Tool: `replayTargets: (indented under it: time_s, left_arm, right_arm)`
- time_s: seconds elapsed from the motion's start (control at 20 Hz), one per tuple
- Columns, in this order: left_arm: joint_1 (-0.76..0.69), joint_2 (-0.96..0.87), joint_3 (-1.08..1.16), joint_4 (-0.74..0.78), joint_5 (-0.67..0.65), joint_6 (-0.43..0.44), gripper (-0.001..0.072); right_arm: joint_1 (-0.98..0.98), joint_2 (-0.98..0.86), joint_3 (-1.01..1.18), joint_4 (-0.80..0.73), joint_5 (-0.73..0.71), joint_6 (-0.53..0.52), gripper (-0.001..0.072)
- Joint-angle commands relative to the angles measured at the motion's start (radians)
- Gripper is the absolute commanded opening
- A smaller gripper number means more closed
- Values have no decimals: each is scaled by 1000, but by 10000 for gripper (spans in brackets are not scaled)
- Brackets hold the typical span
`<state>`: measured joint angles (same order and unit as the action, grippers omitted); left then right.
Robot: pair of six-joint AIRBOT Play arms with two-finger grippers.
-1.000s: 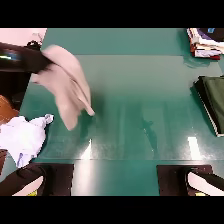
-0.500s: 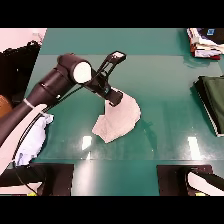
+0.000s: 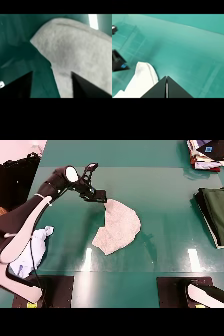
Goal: Fold the shirts.
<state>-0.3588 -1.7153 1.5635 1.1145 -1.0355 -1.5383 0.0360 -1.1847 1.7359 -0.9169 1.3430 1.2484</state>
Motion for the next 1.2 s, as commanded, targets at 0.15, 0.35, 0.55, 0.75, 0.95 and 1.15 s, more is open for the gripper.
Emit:
replayTargets:
  time_s: [0.15,0.35,0.55,0.75,0.95,1.15]
  left_arm:
    - [24,-138,1,-208,172,21,465]
    - [25,-139,1,-202,192,21,186]
    - [68,-113,66,-136,73,28,20]
    - [122,35,90,79,-6,29,21]
    - [132,111,90,138,-84,80,22]
    - [132,111,90,138,-128,80,22]
  right_arm:
    - [0,-9,-13,0,52,0,13]
    - [1,-8,-117,1,56,1,12]
    - [2,-9,-295,1,60,1,13]
    - [51,-10,-563,4,-32,1,33]
    - [206,-107,-764,37,-230,-1,387]
    - [332,-325,-710,227,-331,-82,387]
